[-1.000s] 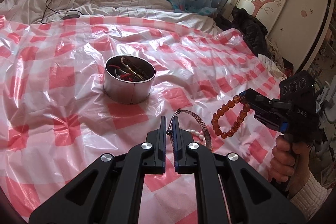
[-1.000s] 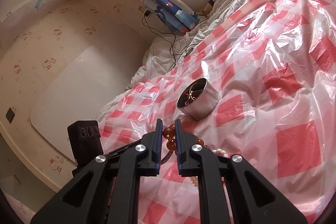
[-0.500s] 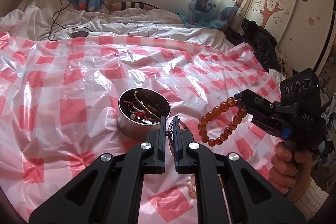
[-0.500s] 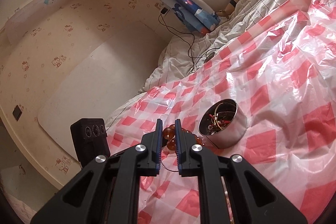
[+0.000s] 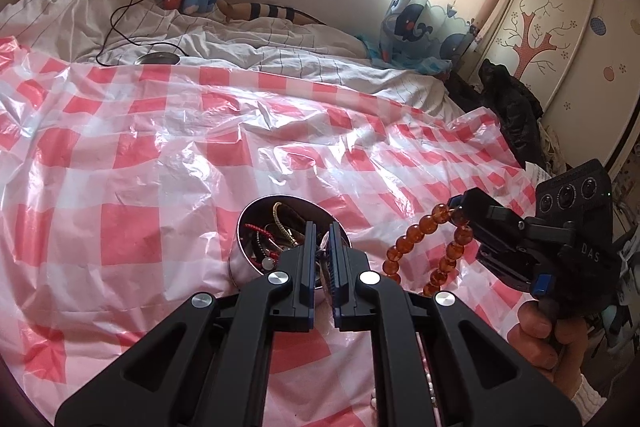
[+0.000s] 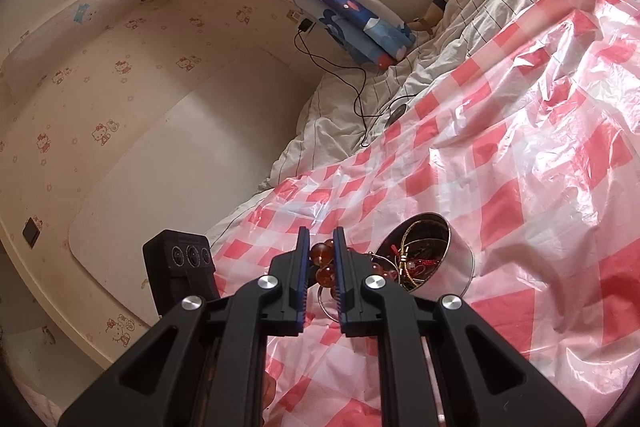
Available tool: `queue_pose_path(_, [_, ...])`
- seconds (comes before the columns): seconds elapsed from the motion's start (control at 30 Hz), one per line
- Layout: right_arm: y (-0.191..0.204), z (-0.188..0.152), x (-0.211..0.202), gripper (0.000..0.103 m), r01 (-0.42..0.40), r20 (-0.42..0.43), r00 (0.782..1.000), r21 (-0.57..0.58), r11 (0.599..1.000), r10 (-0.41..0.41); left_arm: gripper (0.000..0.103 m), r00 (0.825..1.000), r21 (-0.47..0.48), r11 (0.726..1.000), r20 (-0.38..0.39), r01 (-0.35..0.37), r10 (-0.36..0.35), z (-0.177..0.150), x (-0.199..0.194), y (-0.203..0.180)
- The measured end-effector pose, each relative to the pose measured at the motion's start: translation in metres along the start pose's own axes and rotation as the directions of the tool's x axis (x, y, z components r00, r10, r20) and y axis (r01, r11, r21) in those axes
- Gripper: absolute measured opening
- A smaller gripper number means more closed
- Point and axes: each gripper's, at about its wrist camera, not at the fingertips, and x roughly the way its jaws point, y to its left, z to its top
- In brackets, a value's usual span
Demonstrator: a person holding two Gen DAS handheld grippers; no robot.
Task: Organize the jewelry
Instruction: 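Carry the bangle and amber bracelet over the silver tin and open both tools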
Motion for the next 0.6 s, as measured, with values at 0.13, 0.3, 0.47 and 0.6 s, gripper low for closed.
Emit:
queue_pose_path(0.13, [0.0,0.002,0.0,0.012,0.001,0.008,1.0,-0.001,1.0,-0.001,0.006,1.0,-0.006,1.0,0.001,0.0,0.0,-0.001,0.003,0.001])
queue_pose_path(0.3, [-0.006,0.011,0.006,0.012,0.008,0.001,1.0,0.018,1.0,-0.008,0.005,1.0,-0.043,0.999,-0.006,0.011,-0.011,0.005,0.008,0.01])
queue_pose_path(0.47, [-0.006,0.023,0.015,0.012,0.009,0.006,1.0,0.01,1.0,-0.009,0.005,1.0,-0.054,0.999,-0.005,-0.001,0.001,0.013,0.008,0.018])
queue_pose_path(0.6, [-0.002,0.019,0.017,0.012,0.021,-0.007,1.0,-0.019,1.0,-0.022,0.005,0.992,0.068,0.997,-0.126,0.04,-0.031,-0.004,0.009,0.01])
